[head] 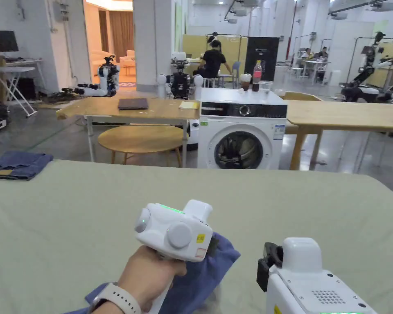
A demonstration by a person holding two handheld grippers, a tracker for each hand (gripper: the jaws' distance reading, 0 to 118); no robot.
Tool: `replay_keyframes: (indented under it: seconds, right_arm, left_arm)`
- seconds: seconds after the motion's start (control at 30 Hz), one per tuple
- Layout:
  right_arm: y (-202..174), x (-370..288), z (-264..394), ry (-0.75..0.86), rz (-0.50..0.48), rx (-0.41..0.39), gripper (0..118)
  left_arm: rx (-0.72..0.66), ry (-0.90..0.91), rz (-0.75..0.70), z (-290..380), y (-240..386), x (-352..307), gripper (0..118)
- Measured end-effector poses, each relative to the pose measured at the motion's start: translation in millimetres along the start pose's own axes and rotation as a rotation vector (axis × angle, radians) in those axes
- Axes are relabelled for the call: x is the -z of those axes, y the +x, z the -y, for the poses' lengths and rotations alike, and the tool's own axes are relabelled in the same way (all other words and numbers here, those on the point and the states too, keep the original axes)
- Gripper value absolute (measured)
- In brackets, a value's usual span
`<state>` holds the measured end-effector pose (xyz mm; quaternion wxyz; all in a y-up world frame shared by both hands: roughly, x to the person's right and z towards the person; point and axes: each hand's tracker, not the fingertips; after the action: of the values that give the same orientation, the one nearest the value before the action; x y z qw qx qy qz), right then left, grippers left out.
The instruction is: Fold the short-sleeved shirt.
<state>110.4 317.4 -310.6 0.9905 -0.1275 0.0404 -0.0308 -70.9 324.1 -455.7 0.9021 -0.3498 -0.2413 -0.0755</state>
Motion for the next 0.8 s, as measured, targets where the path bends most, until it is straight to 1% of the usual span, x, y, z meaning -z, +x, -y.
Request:
replay_keyframes:
  seconds: [0.07, 0.1, 0.17, 0.23, 0.3, 0.33, 0.37, 0.43, 0.47, 0.5, 0.53, 0.57, 0.6, 0.63, 0.7, 0.8]
  right_arm:
    - [32.1, -9.7, -1.3, 0.0, 0.061, 0.013, 0]
    - [43.2, -12.5, -0.6, -0.001, 0.074, 0.017, 0]
    - [70.8, -18.7, 3.4, -0.009, 0.126, 0.03, 0]
    - [91.5, -23.2, 8.4, -0.019, 0.158, 0.041, 0]
    - [106.8, -24.7, 14.6, -0.033, 0.181, 0.047, 0]
    - [112.8, -24.7, 17.3, -0.039, 0.195, 0.044, 0]
    - [117.0, -23.9, 19.2, -0.045, 0.2, 0.044, 0]
    - [120.8, -21.2, 22.9, -0.058, 0.2, 0.045, 0]
    - [120.6, -20.3, 23.8, -0.06, 0.199, 0.042, 0]
    - [118.6, -19.4, 23.7, -0.06, 0.199, 0.034, 0]
    - [114.5, -17.9, 23.6, -0.06, 0.196, 0.024, 0]
    - [110.3, -16.6, 22.2, -0.058, 0.189, 0.018, 0]
    - [105.7, -15.9, 20.4, -0.053, 0.178, 0.01, 0]
    - [99.7, -15.2, 17.9, -0.045, 0.165, 0.0, 0]
    - [85.6, -14.4, 13.8, -0.019, 0.141, -0.016, 0]
    - [64.3, -8.3, 10.7, -0.003, 0.093, -0.044, 0]
  left_arm:
    - [0.062, -0.041, 0.049, -4.5, 46.2, 25.3, 0]
    - [0.081, -0.073, 0.051, -2.6, 61.1, 38.2, 0]
    - [0.123, -0.153, 0.029, 10.1, 91.3, 73.8, 0]
    - [0.168, -0.188, -0.012, 30.6, 105.8, 104.5, 0]
    - [0.141, -0.252, -0.019, 46.2, 111.6, 127.3, 0]
    - [0.102, -0.271, -0.005, 53.0, 110.0, 134.9, 0]
    - [0.076, -0.277, 0.003, 57.6, 110.0, 139.7, 0]
    - [0.078, -0.235, -0.025, 62.5, 110.6, 138.0, 1]
    - [0.074, -0.216, -0.024, 62.1, 106.8, 135.2, 11]
    - [0.072, -0.202, -0.017, 61.4, 104.3, 128.4, 30]
    - [0.06, -0.178, -0.002, 60.6, 101.9, 118.0, 63]
    - [0.068, -0.133, -0.019, 60.8, 100.1, 103.2, 101]
    - [0.074, -0.073, -0.024, 60.2, 94.8, 86.0, 106]
    - [0.071, 0.006, -0.034, 61.4, 89.7, 61.3, 106]
    - [0.054, 0.099, -0.068, 67.5, 74.4, 13.4, 106]
    - [0.014, 0.241, -0.183, 86.3, 38.6, -59.7, 106]
